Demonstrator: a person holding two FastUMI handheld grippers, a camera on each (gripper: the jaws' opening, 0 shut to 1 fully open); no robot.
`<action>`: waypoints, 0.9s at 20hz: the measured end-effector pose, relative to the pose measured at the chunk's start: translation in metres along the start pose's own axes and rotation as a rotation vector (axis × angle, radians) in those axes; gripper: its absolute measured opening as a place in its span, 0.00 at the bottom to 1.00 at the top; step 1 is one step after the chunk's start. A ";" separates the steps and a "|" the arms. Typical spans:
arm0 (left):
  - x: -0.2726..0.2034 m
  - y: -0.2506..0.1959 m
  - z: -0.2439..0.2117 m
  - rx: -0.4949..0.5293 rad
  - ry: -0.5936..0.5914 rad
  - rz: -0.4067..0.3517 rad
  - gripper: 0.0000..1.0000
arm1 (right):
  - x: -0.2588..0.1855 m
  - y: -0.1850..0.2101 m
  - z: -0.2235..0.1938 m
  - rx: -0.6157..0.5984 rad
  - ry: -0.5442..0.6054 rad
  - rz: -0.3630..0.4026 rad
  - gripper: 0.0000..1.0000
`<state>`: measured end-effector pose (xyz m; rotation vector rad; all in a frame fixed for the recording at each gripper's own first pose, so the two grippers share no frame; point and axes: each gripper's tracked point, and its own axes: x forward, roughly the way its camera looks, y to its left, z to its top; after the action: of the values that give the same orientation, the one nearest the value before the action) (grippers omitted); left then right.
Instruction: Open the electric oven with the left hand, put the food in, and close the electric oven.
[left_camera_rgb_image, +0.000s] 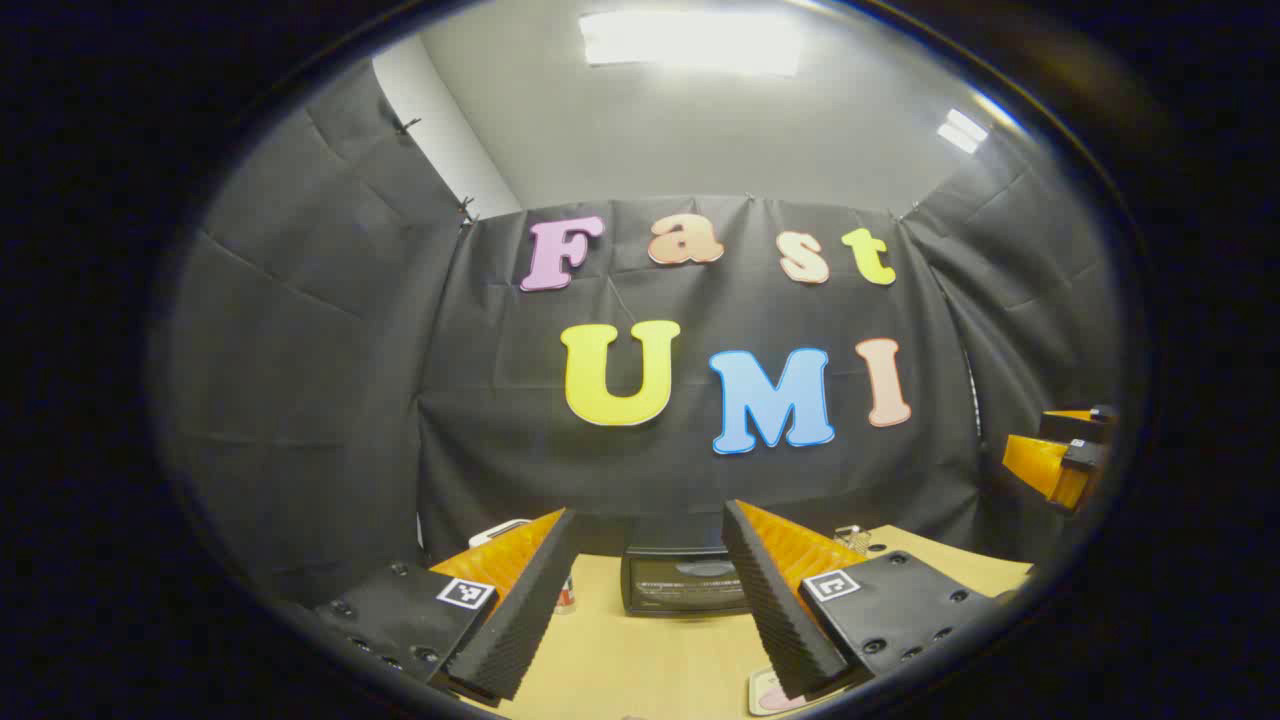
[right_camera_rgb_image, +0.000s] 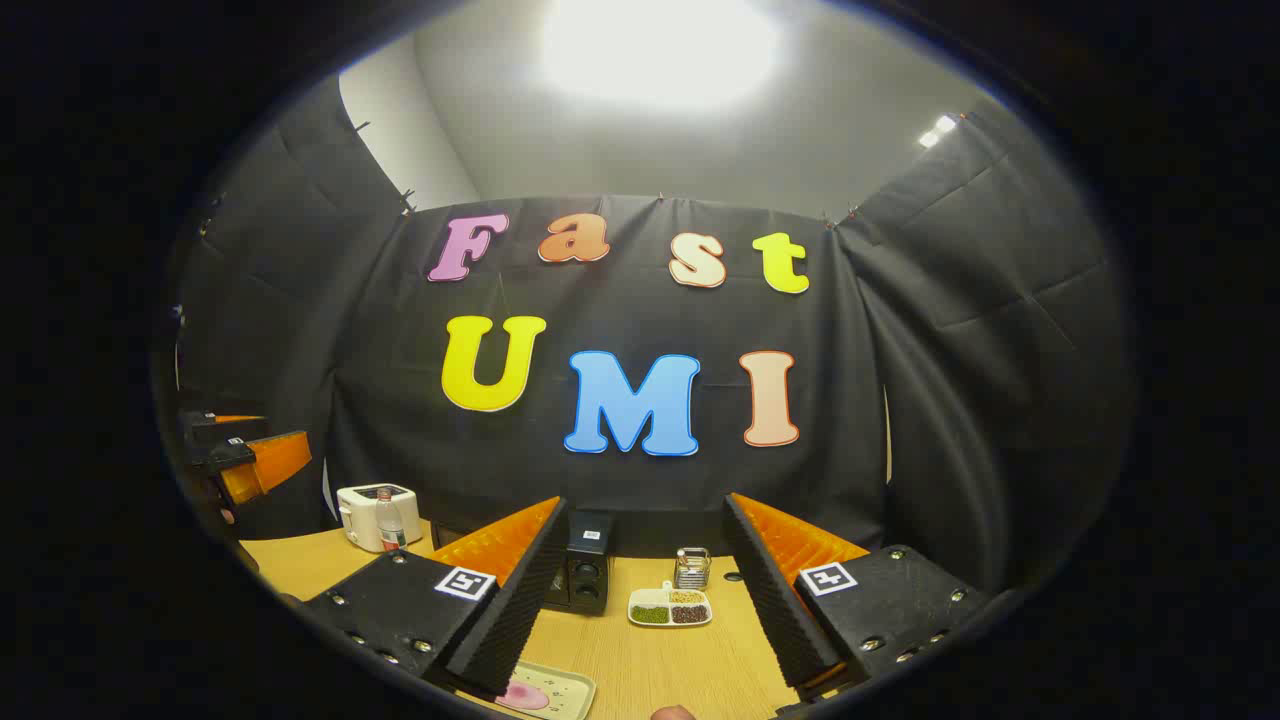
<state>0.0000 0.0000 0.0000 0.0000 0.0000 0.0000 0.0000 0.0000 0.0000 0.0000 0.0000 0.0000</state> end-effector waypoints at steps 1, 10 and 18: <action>-0.001 -0.001 0.001 -0.003 -0.002 0.000 1.00 | -0.001 0.001 0.002 0.002 -0.004 0.009 0.95; -0.013 -0.007 0.009 0.000 -0.016 0.008 1.00 | -0.010 -0.006 0.003 0.010 -0.006 0.019 0.95; -0.011 -0.025 0.010 0.000 -0.021 0.010 1.00 | -0.014 -0.021 -0.003 -0.007 -0.006 0.035 0.95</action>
<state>-0.0111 -0.0250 0.0101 -0.0001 -0.0213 0.0096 -0.0141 -0.0213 -0.0030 -0.0067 -0.0063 0.0354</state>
